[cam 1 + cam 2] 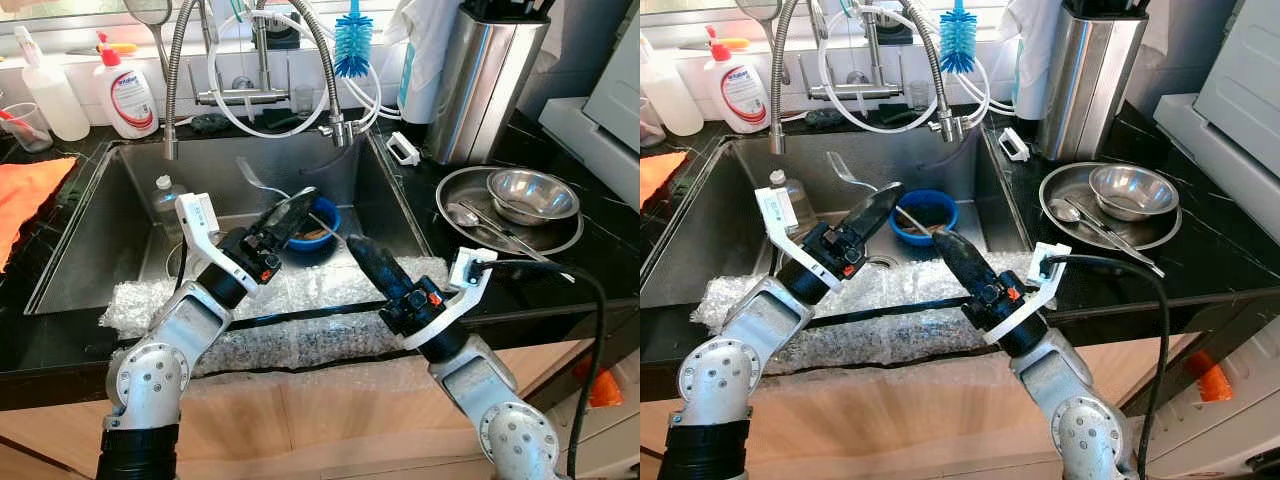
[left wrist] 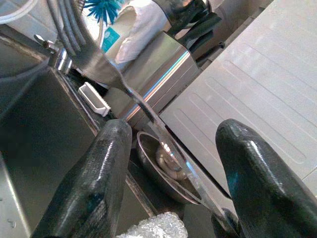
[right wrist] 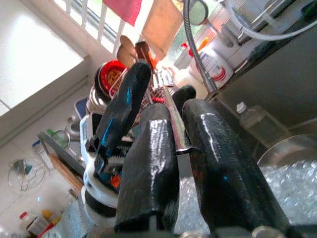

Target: Kitchen organization

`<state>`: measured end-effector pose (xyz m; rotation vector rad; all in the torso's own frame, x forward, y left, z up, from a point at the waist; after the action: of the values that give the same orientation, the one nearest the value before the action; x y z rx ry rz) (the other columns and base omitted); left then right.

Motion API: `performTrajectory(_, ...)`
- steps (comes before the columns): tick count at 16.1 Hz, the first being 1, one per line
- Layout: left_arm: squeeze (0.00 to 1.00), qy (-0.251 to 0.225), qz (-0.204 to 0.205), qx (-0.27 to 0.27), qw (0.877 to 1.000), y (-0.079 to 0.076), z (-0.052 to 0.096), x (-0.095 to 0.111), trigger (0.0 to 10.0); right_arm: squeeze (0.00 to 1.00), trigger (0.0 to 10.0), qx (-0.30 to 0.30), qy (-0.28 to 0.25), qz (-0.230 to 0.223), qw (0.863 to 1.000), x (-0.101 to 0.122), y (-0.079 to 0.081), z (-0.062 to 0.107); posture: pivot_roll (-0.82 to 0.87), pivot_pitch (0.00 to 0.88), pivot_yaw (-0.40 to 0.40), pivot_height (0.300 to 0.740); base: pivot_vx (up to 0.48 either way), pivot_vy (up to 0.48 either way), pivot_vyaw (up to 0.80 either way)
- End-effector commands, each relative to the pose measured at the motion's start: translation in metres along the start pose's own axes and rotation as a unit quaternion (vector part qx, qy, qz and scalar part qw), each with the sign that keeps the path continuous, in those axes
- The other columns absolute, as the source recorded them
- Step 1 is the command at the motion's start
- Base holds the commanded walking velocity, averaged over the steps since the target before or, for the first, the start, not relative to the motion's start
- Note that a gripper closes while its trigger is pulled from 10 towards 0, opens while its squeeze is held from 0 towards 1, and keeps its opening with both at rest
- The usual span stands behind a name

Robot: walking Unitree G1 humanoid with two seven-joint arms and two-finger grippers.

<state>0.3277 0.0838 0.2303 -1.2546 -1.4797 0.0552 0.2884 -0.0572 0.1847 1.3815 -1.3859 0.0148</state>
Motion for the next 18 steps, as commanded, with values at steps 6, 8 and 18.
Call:
performTrajectory(6,0.0,-0.008,-0.001,0.005,1.0,0.0,0.001,0.005,0.0,0.0,10.0,0.02,0.015,0.003,1.0,-0.006,0.01,0.003,-0.05,0.0,0.037,0.74,0.0,0.0,0.0)
performTrajectory(8,0.0,-0.01,0.0,0.005,1.0,0.0,0.001,0.005,0.0,0.0,10.0,0.017,0.015,0.008,1.0,-0.007,0.009,0.003,-0.05,0.0,0.038,0.74,0.0,0.0,0.0)
performTrajectory(18,0.0,-0.039,0.013,0.021,0.999,0.007,0.006,0.017,0.0,0.0,10.0,0.009,0.012,0.031,0.999,-0.006,0.006,0.001,-0.05,0.0,0.043,0.74,0.0,0.0,0.0)
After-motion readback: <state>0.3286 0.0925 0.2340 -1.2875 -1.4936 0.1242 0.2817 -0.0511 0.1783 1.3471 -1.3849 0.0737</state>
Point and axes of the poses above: a point about 5 cm out from each wrist's last joint towards the gripper, its own z axis pointing back from the gripper into the wrist, its own x axis along the axis of the wrist's last joint, y = z × x, the point moved 6 cm from there along -z, pointing out of the wrist towards the gripper, and after that the axes turned 2 degrees about z, right-handed, at the moved point
